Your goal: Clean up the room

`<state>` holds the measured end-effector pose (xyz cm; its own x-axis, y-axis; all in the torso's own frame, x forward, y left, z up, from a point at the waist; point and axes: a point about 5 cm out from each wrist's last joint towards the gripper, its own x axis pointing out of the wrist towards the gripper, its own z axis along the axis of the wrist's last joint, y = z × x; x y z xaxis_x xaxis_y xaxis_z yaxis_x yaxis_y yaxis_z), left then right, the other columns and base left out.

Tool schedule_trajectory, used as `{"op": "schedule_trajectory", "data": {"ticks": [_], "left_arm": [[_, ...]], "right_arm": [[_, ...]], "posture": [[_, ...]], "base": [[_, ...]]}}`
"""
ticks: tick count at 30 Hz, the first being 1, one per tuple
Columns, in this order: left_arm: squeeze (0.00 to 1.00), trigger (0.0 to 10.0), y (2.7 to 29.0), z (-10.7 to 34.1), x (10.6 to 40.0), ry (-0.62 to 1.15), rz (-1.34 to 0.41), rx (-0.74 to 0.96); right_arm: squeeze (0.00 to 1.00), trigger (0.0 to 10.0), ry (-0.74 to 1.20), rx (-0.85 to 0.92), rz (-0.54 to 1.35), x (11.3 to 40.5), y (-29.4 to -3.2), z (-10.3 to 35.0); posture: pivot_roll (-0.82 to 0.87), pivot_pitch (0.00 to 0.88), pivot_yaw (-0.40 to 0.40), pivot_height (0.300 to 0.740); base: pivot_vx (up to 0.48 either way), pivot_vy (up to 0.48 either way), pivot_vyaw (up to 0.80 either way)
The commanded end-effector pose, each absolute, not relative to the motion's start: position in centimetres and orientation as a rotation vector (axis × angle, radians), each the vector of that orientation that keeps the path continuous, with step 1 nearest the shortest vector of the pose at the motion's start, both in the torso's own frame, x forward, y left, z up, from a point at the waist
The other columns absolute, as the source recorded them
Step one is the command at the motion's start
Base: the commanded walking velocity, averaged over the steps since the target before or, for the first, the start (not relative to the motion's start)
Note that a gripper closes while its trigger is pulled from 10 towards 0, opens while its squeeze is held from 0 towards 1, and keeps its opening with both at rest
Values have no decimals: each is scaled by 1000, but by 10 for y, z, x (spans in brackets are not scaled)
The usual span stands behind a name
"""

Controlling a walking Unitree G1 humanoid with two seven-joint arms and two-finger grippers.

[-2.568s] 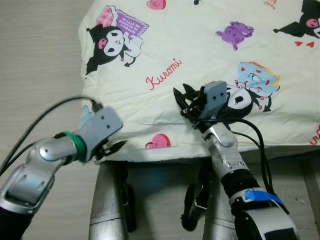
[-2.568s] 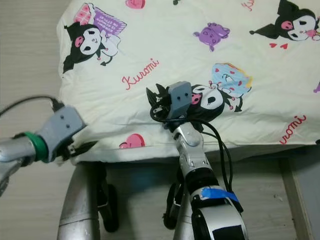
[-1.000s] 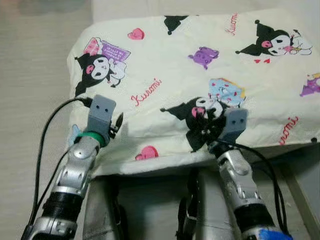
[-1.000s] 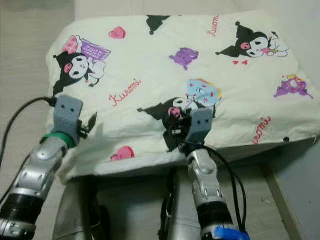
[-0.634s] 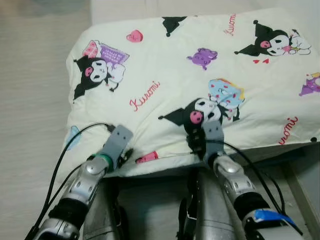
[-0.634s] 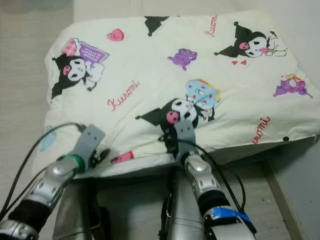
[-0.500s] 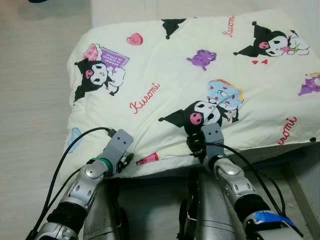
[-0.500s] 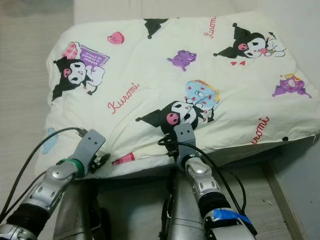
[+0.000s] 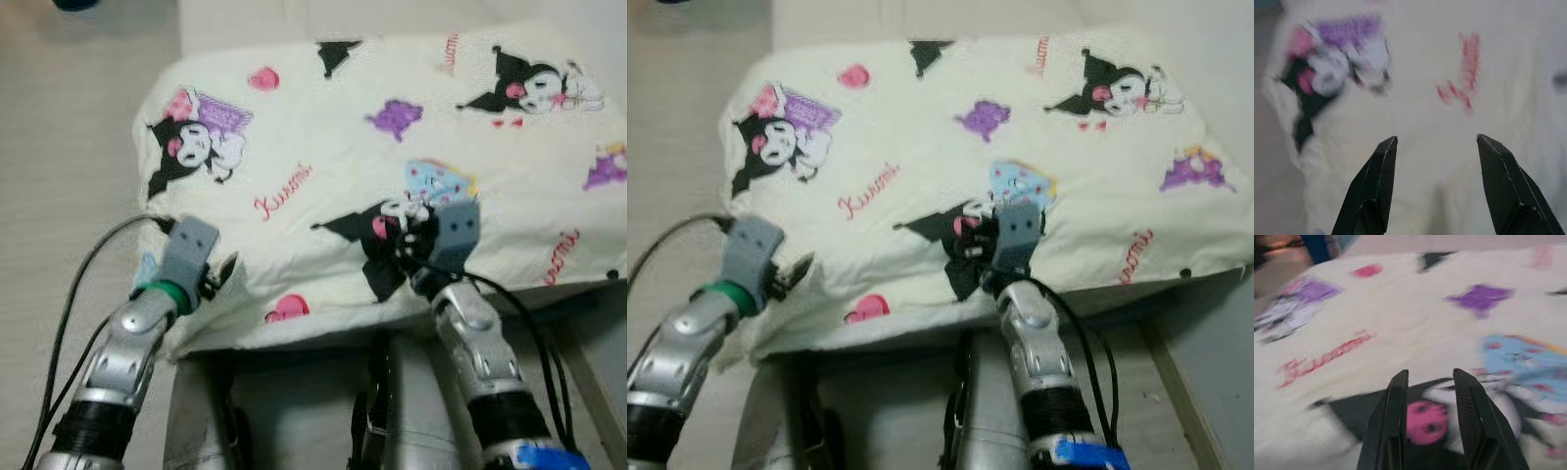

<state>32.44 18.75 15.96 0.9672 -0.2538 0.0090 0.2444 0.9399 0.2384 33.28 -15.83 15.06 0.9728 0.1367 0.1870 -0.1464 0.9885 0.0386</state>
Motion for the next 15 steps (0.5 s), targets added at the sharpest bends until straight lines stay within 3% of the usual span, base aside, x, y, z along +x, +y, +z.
{"op": "schedule_trajectory", "data": {"ticks": [1, 4, 6, 10, 15], "left_arm": [[0, 10000, 191, 158, 323, -47, -221, 205], [0, 10000, 186, 159, 329, -75, -157, 176], [0, 10000, 172, 151, 328, -69, -144, 168], [0, 10000, 161, 145, 321, -91, -128, 145], [0, 10000, 154, 139, 315, -107, -116, 130]], "right_arm": [[0, 10000, -171, 50, 73, 330, -168, 144], [0, 10000, -128, 42, 29, 326, -168, 126], [0, 10000, -77, 13, 83, 316, -153, 106], [0, 10000, -76, -40, 128, 305, -140, 100], [0, 10000, -82, -33, 98, 301, -141, 99]], "posture": [[20, 212, 4, 564], [13, 191, 0, 564], [8, 171, 7, 564], [0, 155, 11, 564], [-3, 143, 7, 564]], "base": [[0, 0, 0], [0, 0, 0], [0, 0, 0], [0, 0, 0], [0, 0, 0]]}}
